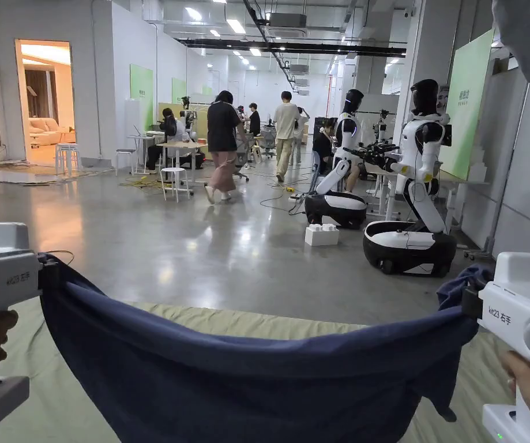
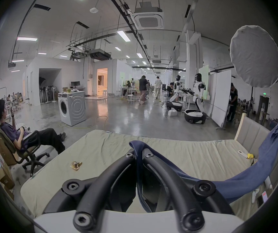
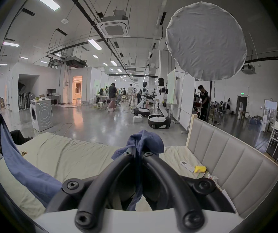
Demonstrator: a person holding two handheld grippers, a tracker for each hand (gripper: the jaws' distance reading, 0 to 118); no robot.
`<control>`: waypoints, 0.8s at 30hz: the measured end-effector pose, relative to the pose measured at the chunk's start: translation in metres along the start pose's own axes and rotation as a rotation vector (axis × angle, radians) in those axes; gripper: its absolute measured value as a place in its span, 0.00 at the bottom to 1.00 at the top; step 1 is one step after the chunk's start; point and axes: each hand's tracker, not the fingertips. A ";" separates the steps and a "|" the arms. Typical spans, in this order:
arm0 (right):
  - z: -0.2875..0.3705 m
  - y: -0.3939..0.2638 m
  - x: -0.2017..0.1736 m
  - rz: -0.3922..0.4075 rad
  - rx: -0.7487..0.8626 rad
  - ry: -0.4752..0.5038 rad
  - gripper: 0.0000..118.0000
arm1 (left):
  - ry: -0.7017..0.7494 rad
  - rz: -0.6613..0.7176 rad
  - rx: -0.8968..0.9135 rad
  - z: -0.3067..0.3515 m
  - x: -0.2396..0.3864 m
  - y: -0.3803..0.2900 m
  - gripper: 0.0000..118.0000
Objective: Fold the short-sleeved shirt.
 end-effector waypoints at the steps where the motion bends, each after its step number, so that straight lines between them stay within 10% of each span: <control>1: -0.007 0.005 0.000 0.001 -0.001 -0.004 0.05 | 0.001 0.001 0.001 -0.008 0.001 0.005 0.04; 13: -0.062 0.040 0.000 0.026 0.043 -0.053 0.05 | -0.001 -0.004 0.046 -0.070 0.013 0.037 0.04; 24: -0.049 -0.083 0.007 0.035 -0.087 -0.035 0.05 | -0.018 0.026 -0.055 -0.048 0.009 -0.106 0.04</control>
